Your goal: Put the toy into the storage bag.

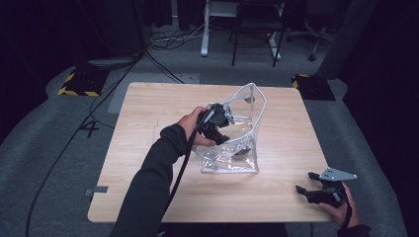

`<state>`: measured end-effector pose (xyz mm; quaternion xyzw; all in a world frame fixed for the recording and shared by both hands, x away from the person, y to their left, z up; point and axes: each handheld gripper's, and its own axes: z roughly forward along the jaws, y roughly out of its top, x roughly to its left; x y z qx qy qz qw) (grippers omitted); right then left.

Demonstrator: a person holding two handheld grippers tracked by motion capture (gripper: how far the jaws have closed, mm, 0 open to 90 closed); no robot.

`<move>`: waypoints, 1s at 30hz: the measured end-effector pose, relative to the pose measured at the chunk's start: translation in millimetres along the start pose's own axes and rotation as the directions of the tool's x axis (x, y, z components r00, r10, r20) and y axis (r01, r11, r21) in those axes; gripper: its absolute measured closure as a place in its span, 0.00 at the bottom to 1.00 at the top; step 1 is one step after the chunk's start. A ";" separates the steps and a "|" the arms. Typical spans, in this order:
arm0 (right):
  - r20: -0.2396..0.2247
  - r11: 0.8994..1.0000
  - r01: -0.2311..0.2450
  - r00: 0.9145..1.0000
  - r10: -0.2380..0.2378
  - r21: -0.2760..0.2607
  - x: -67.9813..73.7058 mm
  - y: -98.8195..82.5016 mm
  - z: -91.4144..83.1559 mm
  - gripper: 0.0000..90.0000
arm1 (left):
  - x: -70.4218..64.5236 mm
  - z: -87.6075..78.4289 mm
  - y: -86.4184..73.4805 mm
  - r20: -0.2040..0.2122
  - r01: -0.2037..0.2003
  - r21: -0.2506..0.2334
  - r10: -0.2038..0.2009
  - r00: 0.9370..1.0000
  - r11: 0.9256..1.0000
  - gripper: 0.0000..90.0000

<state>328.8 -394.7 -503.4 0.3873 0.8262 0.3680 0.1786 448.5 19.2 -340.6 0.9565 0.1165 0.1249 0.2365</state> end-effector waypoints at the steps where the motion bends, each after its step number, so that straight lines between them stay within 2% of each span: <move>1: 0.000 1.000 0.000 1.000 0.000 0.000 0.0 0.0 0.0 0.21 | 1.2 0.5 0.5 -0.002 -0.014 -0.011 0.014 1.000 1.000 0.50; 3: 0.000 1.000 0.001 1.000 -0.001 0.000 -0.1 0.0 0.0 0.21 | 1.0 0.7 0.6 0.001 -0.006 -0.016 0.006 1.000 1.000 0.50; 6: 0.000 1.000 0.001 1.000 -0.001 0.000 -0.1 0.0 0.0 0.21 | 1.5 -0.3 0.9 -0.017 0.000 -0.016 0.000 1.000 1.000 0.47; 7: 0.000 1.000 0.001 1.000 -0.001 0.000 -0.1 0.0 0.0 0.21 | 0.9 -1.1 0.3 -0.035 0.026 -0.013 -0.027 0.999 1.000 0.43; 9: 0.000 1.000 0.001 1.000 -0.001 0.000 -0.1 0.0 0.0 0.21 | 2.3 -1.9 0.2 -0.034 0.028 -0.013 -0.028 0.999 1.000 0.40; 10: 0.000 1.000 -0.001 1.000 0.001 0.000 0.2 0.0 -0.1 0.21 | 2.8 -2.4 -0.9 -0.045 0.046 -0.025 -0.047 0.998 0.999 0.39; 12: 0.000 1.000 0.001 1.000 -0.001 0.000 -0.1 0.0 0.0 0.21 | 4.6 -2.8 -0.6 -0.047 0.036 -0.029 -0.037 0.998 0.999 0.39; 17: 0.000 1.000 0.000 1.000 0.000 0.000 0.0 0.0 0.0 0.21 | 7.5 -8.5 -3.8 -0.098 0.069 -0.084 -0.077 0.992 0.994 0.34; 18: 0.000 1.000 0.000 1.000 0.000 0.000 0.0 0.0 0.0 0.21 | 7.5 -8.5 -3.8 -0.098 0.069 -0.084 -0.077 0.992 0.994 0.33; 19: 0.000 1.000 0.001 1.000 -0.001 0.000 -0.1 0.0 0.0 0.21 | 8.5 -10.5 -4.9 -0.124 0.081 -0.112 -0.095 0.988 0.990 0.33; 20: 0.000 1.000 0.001 1.000 -0.001 0.000 -0.1 0.0 0.0 0.21 | 8.5 -10.5 -4.9 -0.124 0.081 -0.112 -0.095 0.988 0.990 0.33; 21: 0.000 1.000 0.001 1.000 -0.001 0.000 -0.1 0.0 0.0 0.21 | 7.8 -10.7 -5.7 -0.129 0.105 -0.135 -0.122 0.984 0.985 0.33; 24: 0.000 1.000 0.000 1.000 0.000 0.000 -0.1 0.0 0.0 0.21 | 12.5 -18.2 -7.8 -0.156 0.100 -0.160 -0.125 0.980 0.982 0.32; 25: 0.000 1.000 0.001 1.000 -0.001 0.000 -0.1 0.0 0.0 0.21 | 12.8 -19.7 -8.5 -0.171 0.106 -0.168 -0.135 0.976 0.980 0.31; 26: 0.000 1.000 0.001 1.000 -0.001 0.000 -0.1 0.0 0.0 0.21 | 14.4 -21.3 -9.3 -0.167 0.110 -0.178 -0.140 0.976 0.978 0.31; 28: 0.000 1.000 0.001 1.000 -0.001 0.000 -0.1 0.0 0.0 0.21 | 14.9 -23.9 -10.8 -0.197 0.121 -0.199 -0.161 0.967 0.973 0.30; 29: 0.000 1.000 0.001 1.000 -0.001 0.000 -0.1 0.0 0.0 0.21 | 15.0 -24.6 -11.9 -0.193 0.137 -0.213 -0.179 0.965 0.968 0.29; 30: 0.000 1.000 0.001 1.000 -0.001 0.000 -0.1 0.0 0.0 0.21 | 15.0 -24.6 -11.9 -0.193 0.137 -0.213 -0.179 0.965 0.968 0.28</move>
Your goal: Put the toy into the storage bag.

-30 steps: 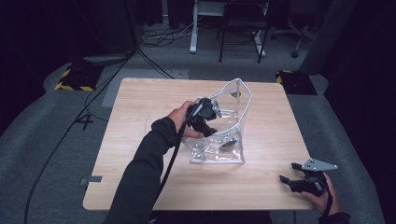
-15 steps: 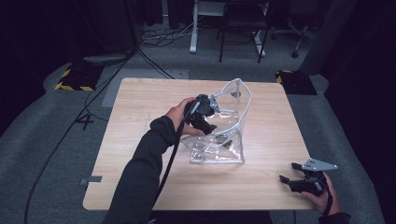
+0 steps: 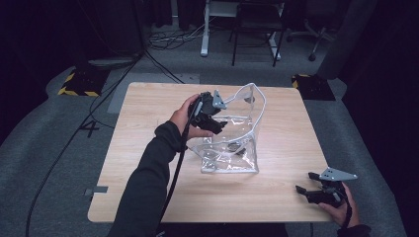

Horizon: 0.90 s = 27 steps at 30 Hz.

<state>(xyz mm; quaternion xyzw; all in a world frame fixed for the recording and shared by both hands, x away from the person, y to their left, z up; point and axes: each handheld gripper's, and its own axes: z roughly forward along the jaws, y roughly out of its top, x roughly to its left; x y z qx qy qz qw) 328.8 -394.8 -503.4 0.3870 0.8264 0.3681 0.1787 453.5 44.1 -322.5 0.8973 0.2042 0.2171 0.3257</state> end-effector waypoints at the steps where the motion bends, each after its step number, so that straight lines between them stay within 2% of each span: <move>1: 0.000 1.000 0.000 1.000 0.000 0.000 0.0 0.0 0.0 0.21 | 2.3 -2.8 -1.5 -0.022 0.014 -0.004 -0.014 1.000 1.000 0.28; 3: 0.000 1.000 -0.002 1.000 0.002 0.001 0.2 0.1 -0.1 0.21 | 4.1 -3.3 -2.3 -0.023 0.025 -0.020 -0.026 0.999 0.999 0.27; 6: 0.001 1.000 0.000 1.000 0.000 0.000 0.0 0.0 0.0 0.21 | 8.8 -6.4 -4.4 -0.074 0.044 -0.036 -0.047 0.996 0.998 0.26; 7: 0.000 1.000 0.000 1.000 0.000 0.000 0.0 0.0 0.0 0.21 | 10.9 -8.3 -5.5 -0.074 0.066 -0.041 -0.069 0.995 0.997 0.25; 8: 0.000 1.000 0.000 1.000 0.000 0.000 0.0 0.0 0.0 0.21 | 10.9 -8.3 -5.5 -0.074 0.066 -0.041 -0.069 0.995 0.997 0.25; 9: 0.000 1.000 -0.001 1.000 0.001 0.000 0.1 0.0 0.0 0.21 | 12.0 -9.1 -6.3 -0.082 0.084 -0.060 -0.088 0.993 0.995 0.25; 10: 0.000 1.000 0.000 1.000 0.000 0.000 0.0 0.0 0.0 0.21 | 14.8 -11.3 -7.8 -0.097 0.111 -0.077 -0.118 0.988 0.991 0.24; 13: 0.000 1.000 0.000 1.000 0.000 0.000 0.0 0.0 0.0 0.21 | 19.7 -14.8 -10.4 -0.136 0.128 -0.077 -0.137 0.981 0.989 0.23; 15: 0.000 1.000 -0.002 1.000 0.002 0.001 0.2 0.0 -0.1 0.21 | 21.7 -16.5 -12.3 -0.176 0.145 -0.091 -0.159 0.971 0.985 0.21; 16: 0.000 1.000 -0.001 1.000 0.001 0.000 0.1 0.0 0.0 0.21 | 23.3 -18.2 -13.3 -0.210 0.144 -0.093 -0.160 0.964 0.985 0.20; 17: 0.000 1.000 0.000 1.000 0.000 0.000 0.0 0.0 0.0 0.21 | 23.3 -18.2 -13.3 -0.210 0.144 -0.093 -0.160 0.964 0.985 0.20; 18: 0.000 1.000 -0.001 1.000 0.001 0.001 0.2 0.0 -0.1 0.21 | 25.8 -20.3 -16.3 -0.214 0.165 -0.104 -0.184 0.959 0.981 0.20; 20: 0.000 1.000 0.000 1.000 0.000 0.000 0.0 0.0 0.0 0.21 | 27.7 -22.2 -17.7 -0.219 0.162 -0.101 -0.181 0.959 0.982 0.20; 22: 0.000 1.000 -0.001 1.000 0.001 0.001 0.2 0.0 -0.1 0.21 | 31.1 -25.5 -21.9 -0.234 0.191 -0.128 -0.217 0.948 0.973 0.20; 25: 0.000 1.000 0.000 1.000 0.000 0.000 0.0 0.0 0.0 0.21 | 34.3 -28.9 -25.2 -0.241 0.193 -0.123 -0.218 0.946 0.973 0.19; 26: 0.000 1.000 0.000 1.000 0.000 0.000 0.0 0.0 0.0 0.21 | 35.3 -30.8 -27.6 -0.243 0.212 -0.143 -0.242 0.939 0.967 0.19; 27: 0.000 1.000 0.000 1.000 0.000 0.000 0.0 0.0 0.0 0.21 | 35.3 -30.8 -27.6 -0.243 0.212 -0.143 -0.242 0.939 0.967 0.19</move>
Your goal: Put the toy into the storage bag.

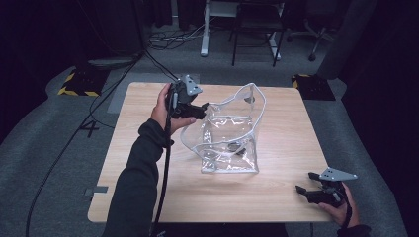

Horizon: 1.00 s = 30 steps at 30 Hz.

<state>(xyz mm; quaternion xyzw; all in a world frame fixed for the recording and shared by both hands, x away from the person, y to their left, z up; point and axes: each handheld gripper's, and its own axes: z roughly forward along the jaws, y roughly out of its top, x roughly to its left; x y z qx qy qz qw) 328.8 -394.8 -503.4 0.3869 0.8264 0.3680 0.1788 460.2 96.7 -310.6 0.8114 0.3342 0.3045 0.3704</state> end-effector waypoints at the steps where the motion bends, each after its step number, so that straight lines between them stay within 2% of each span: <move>1: 0.000 1.000 0.000 1.000 0.000 0.000 0.0 0.0 0.0 0.21 | 2.4 -1.6 -0.8 -0.007 -0.007 0.003 0.007 1.000 1.000 0.19; 4: 0.000 1.000 -0.001 1.000 0.001 0.000 0.0 0.0 0.0 0.21 | 8.7 -6.9 -3.9 -0.033 -0.005 0.012 0.006 0.999 1.000 0.19; 9: 0.000 1.000 0.000 1.000 0.000 0.000 0.0 0.0 0.0 0.21 | 16.1 -12.0 -10.2 -0.054 0.002 0.018 -0.001 0.999 1.000 0.19; 13: 0.000 1.000 -0.001 1.000 0.001 0.000 0.1 0.0 0.0 0.21 | 19.8 -14.3 -14.7 -0.047 0.007 0.026 -0.005 0.999 1.000 0.19; 14: 0.000 1.000 -0.001 1.000 0.001 0.000 0.1 0.0 0.0 0.21 | 21.4 -15.5 -17.2 -0.058 0.010 0.029 -0.008 0.998 1.000 0.19; 18: 0.000 1.000 -0.001 1.000 0.001 0.000 0.0 0.0 0.0 0.21 | 25.0 -17.3 -22.8 -0.059 0.006 0.047 -0.003 0.998 0.999 0.19; 21: 0.000 1.000 0.000 1.000 0.000 0.000 0.0 0.0 0.0 0.21 | 27.6 -18.4 -28.2 -0.062 0.024 0.049 -0.021 0.998 0.998 0.18; 24: 0.000 1.000 0.000 1.000 0.000 0.000 0.0 0.0 0.0 0.21 | 29.0 -19.4 -33.2 -0.057 0.024 0.060 -0.020 0.998 0.998 0.18; 25: 0.000 1.000 0.000 1.000 0.000 0.000 0.0 0.0 0.0 0.21 | 29.7 -20.4 -36.6 -0.061 0.009 0.075 -0.004 0.998 0.997 0.18; 26: 0.000 1.000 0.000 1.000 0.000 0.000 0.0 0.0 0.0 0.21 | 29.1 -20.1 -38.3 -0.062 0.018 0.073 -0.013 0.998 0.997 0.18; 27: 0.000 1.000 -0.001 1.000 0.001 0.001 0.1 0.0 0.0 0.21 | 30.0 -20.8 -39.8 -0.053 0.008 0.085 -0.003 0.999 0.996 0.18; 30: 0.000 1.000 -0.001 1.000 0.001 0.000 0.0 0.0 0.0 0.21 | 29.9 -21.8 -43.3 -0.062 0.008 0.083 -0.003 0.998 0.997 0.18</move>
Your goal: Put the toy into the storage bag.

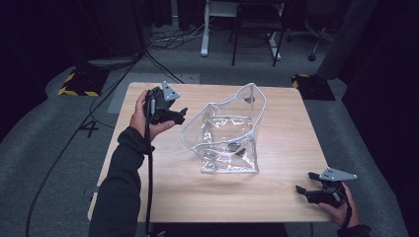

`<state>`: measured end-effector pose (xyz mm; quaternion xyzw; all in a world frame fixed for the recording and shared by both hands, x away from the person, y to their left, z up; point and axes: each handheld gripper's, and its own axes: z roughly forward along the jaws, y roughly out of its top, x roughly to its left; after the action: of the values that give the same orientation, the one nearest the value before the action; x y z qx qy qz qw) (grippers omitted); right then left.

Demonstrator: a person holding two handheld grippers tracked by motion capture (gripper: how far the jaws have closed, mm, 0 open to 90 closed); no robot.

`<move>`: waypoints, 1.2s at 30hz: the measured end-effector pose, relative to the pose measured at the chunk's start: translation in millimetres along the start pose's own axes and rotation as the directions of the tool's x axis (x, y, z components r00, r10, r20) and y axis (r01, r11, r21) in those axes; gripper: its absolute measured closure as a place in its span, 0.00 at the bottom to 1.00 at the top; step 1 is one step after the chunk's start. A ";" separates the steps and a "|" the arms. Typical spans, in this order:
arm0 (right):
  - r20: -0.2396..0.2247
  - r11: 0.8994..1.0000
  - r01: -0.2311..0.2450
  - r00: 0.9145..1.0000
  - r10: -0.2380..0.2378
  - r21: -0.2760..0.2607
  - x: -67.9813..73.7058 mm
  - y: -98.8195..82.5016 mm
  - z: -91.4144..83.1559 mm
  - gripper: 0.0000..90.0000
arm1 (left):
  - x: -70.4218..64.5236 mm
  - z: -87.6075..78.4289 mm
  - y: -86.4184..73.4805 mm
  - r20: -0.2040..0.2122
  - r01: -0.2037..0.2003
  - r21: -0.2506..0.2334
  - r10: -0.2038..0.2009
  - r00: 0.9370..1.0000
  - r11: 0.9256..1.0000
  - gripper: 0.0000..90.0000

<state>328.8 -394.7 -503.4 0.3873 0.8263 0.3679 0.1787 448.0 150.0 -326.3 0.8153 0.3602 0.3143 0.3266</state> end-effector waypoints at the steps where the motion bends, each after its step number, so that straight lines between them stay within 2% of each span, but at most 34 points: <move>1: 0.000 1.000 -0.001 1.000 0.001 0.000 0.1 0.0 0.0 0.21 | -1.5 0.8 -3.5 -0.012 0.015 -0.007 -0.015 1.000 1.000 0.18; 3: 0.000 1.000 -0.001 1.000 0.001 0.000 0.1 0.0 0.0 0.21 | -1.7 0.5 -5.1 -0.019 0.005 0.010 -0.005 1.000 1.000 0.18; 5: -0.001 1.000 0.000 1.000 0.000 -0.001 0.1 0.0 0.0 0.21 | -2.3 -1.0 -9.5 -0.014 -0.013 0.048 0.013 1.000 0.999 0.18; 6: 0.000 1.000 -0.002 1.000 0.002 0.000 0.2 0.0 0.0 0.21 | -3.1 -1.0 -10.8 -0.024 -0.011 0.038 0.012 1.000 0.999 0.18; 10: -0.001 1.000 -0.002 1.000 0.002 0.000 0.2 0.0 0.0 0.21 | -6.9 -3.8 -20.9 -0.020 -0.036 0.058 0.037 0.999 0.998 0.18; 13: -0.001 1.000 0.000 1.000 0.000 -0.001 0.1 0.0 0.0 0.21 | -8.5 -3.5 -27.2 0.002 -0.042 0.076 0.042 0.999 0.996 0.18; 16: -0.001 1.000 0.000 1.000 0.000 0.000 0.1 0.0 0.0 0.21 | -8.9 -3.2 -34.7 0.011 -0.040 0.072 0.039 0.999 0.997 0.18; 17: 0.000 1.000 0.000 1.000 0.000 0.000 0.1 0.0 0.0 0.21 | -8.6 -4.2 -37.6 0.011 -0.042 0.084 0.041 0.999 0.996 0.18; 18: 0.000 1.000 -0.002 1.000 0.002 0.000 0.2 0.0 0.0 0.21 | -9.3 -4.0 -40.3 0.021 -0.031 0.082 0.029 0.999 0.996 0.18; 21: 0.000 1.000 0.000 1.000 0.000 0.000 0.0 0.0 0.0 0.21 | -9.7 -5.1 -47.3 0.019 -0.034 0.090 0.033 0.999 0.995 0.18; 22: 0.000 1.000 -0.002 1.000 0.002 0.000 0.2 0.1 0.0 0.21 | -9.8 -5.1 -50.6 0.031 -0.039 0.092 0.037 0.999 0.995 0.18; 24: 0.000 1.000 -0.003 1.000 0.003 0.000 0.3 0.1 0.0 0.21 | -10.7 -5.4 -54.7 0.017 -0.042 0.096 0.041 0.999 0.994 0.18; 25: 0.000 1.000 -0.003 1.000 0.003 0.000 0.3 0.1 0.0 0.21 | -12.3 -4.2 -58.6 0.028 -0.037 0.104 0.035 0.999 0.994 0.18; 27: 0.001 1.000 -0.004 1.000 0.004 0.001 0.2 0.1 0.0 0.21 | -10.2 -2.4 -64.1 0.107 -0.023 0.139 0.008 0.994 0.990 0.18; 29: 0.001 1.000 -0.001 1.000 0.001 0.000 0.0 0.0 0.1 0.21 | -11.7 -3.4 -66.8 0.091 -0.019 0.127 0.007 0.996 0.992 0.18; 30: 0.001 1.000 -0.002 1.000 0.002 0.001 0.1 0.1 0.0 0.21 | -14.1 -4.4 -70.0 0.073 -0.057 0.139 0.047 0.996 0.989 0.18; 33: 0.001 1.000 -0.002 1.000 0.002 0.000 0.1 0.0 0.1 0.21 | -17.5 -2.8 -75.6 0.086 -0.073 0.157 0.060 0.995 0.985 0.18; 35: 0.001 1.000 -0.003 1.000 0.003 0.000 0.1 0.0 0.0 0.21 | -20.9 -2.3 -80.6 0.070 -0.077 0.159 0.067 0.995 0.984 0.18; 36: 0.001 1.000 -0.002 1.000 0.002 0.000 0.1 0.0 0.1 0.21 | -21.5 -2.5 -82.2 0.085 -0.081 0.165 0.067 0.994 0.983 0.18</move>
<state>328.8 -394.7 -503.4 0.3884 0.8258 0.3678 0.1787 403.0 177.1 -393.2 0.8647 0.3416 0.2621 0.2588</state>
